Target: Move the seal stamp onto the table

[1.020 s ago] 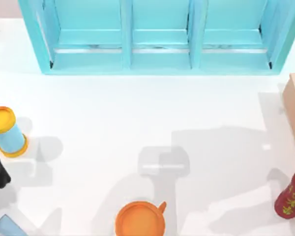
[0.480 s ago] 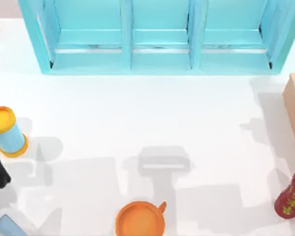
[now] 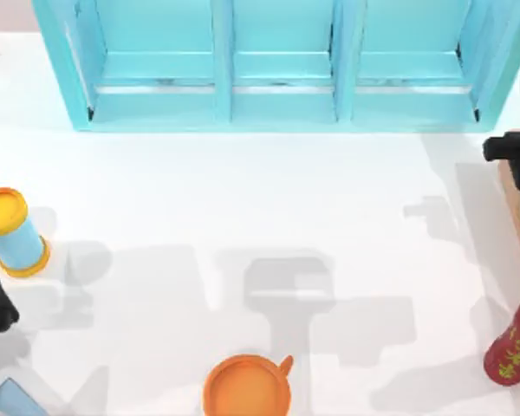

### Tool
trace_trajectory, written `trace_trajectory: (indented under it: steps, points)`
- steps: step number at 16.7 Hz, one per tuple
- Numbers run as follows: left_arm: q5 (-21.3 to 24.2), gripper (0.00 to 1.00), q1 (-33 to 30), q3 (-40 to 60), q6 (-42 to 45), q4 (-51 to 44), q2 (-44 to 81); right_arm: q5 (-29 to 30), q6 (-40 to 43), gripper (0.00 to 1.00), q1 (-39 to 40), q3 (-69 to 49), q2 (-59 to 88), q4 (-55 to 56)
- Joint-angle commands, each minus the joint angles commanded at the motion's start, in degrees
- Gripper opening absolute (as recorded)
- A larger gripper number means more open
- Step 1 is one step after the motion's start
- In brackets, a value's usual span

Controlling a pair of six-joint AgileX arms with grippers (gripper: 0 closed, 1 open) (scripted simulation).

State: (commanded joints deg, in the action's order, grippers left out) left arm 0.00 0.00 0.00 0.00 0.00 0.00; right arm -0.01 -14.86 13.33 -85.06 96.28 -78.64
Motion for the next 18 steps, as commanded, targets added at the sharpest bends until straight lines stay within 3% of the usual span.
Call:
trace_trajectory:
  steps: [8,18]
  points:
    - [0.00,1.00,0.00,0.00,0.00,0.00,0.00,0.20,-10.45,0.00,10.81,-8.60,21.56,12.63]
    - [0.00,1.00,0.00,0.00,0.00,0.00,0.00,0.18,-11.28,0.00,11.53,-4.83,24.43,19.86]
